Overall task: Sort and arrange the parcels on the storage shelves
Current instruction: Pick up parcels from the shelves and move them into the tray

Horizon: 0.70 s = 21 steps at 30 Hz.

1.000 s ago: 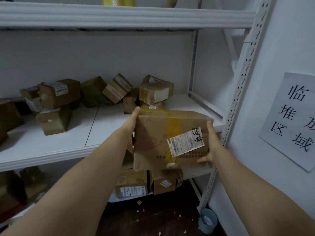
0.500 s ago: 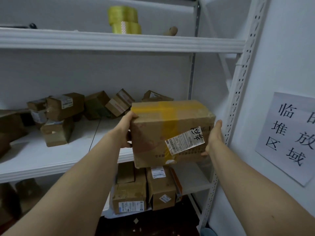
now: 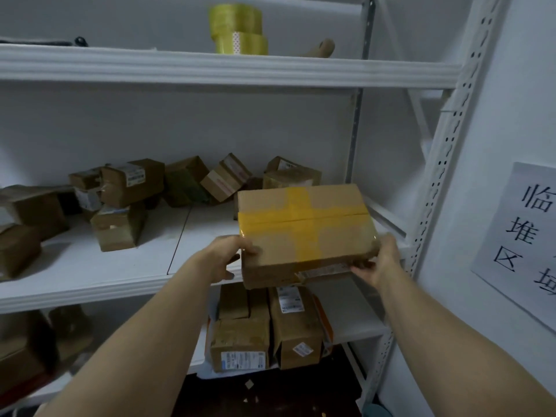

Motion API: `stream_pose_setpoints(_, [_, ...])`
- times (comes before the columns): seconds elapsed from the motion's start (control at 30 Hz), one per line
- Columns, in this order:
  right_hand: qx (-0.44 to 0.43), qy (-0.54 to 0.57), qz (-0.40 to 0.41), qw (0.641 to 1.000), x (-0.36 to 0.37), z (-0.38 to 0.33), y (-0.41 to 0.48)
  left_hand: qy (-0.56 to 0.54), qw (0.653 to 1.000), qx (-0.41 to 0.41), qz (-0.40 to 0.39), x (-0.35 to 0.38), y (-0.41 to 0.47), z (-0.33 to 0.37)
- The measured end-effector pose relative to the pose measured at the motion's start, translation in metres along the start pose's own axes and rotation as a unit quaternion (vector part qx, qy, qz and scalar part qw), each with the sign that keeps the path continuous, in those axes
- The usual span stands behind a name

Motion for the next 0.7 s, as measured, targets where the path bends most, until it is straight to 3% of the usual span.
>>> stream_pose_setpoints(0.17, [0.010, -0.063, 0.030, 0.997, -0.013, 0.007, 0.007, 0.008, 0.995, -0.063, -0.081, 0.017, -0.012, -0.012])
stream_pose_setpoints(0.23, [-0.015, -0.110, 0.069, 0.991, -0.017, 0.003, 0.009, -0.098, 0.988, -0.077, -0.095, 0.020, -0.010, -0.019])
stream_pose_setpoints(0.3, [-0.088, -0.228, 0.101, 0.964, -0.024, -0.017, 0.007, -0.186, 0.975, -0.085, -0.090, 0.024, -0.009, -0.023])
stream_pose_setpoints(0.37, [-0.125, -0.234, 0.097, 0.959, -0.022, -0.028, 0.012, -0.219, 0.968, -0.098, -0.069, 0.027, -0.006, -0.028])
stream_pose_setpoints(0.53, [-0.064, -0.190, 0.035, 0.979, -0.027, -0.010, 0.018, -0.221, 0.966, -0.094, -0.093, 0.036, -0.011, -0.019])
stream_pose_setpoints(0.7, [-0.026, -0.078, 0.050, 0.995, -0.071, 0.024, 0.038, -0.138, 0.980, -0.067, -0.128, 0.041, -0.020, -0.011])
Point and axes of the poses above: each hand's wrist, its own y-axis towards the middle knuckle, its own x-axis out of the palm, z = x × y, the point moved 8 cm from there along y, towards the middle knuckle, and after that the axes turned 10 degrees about -x, right-handed, at the moved point
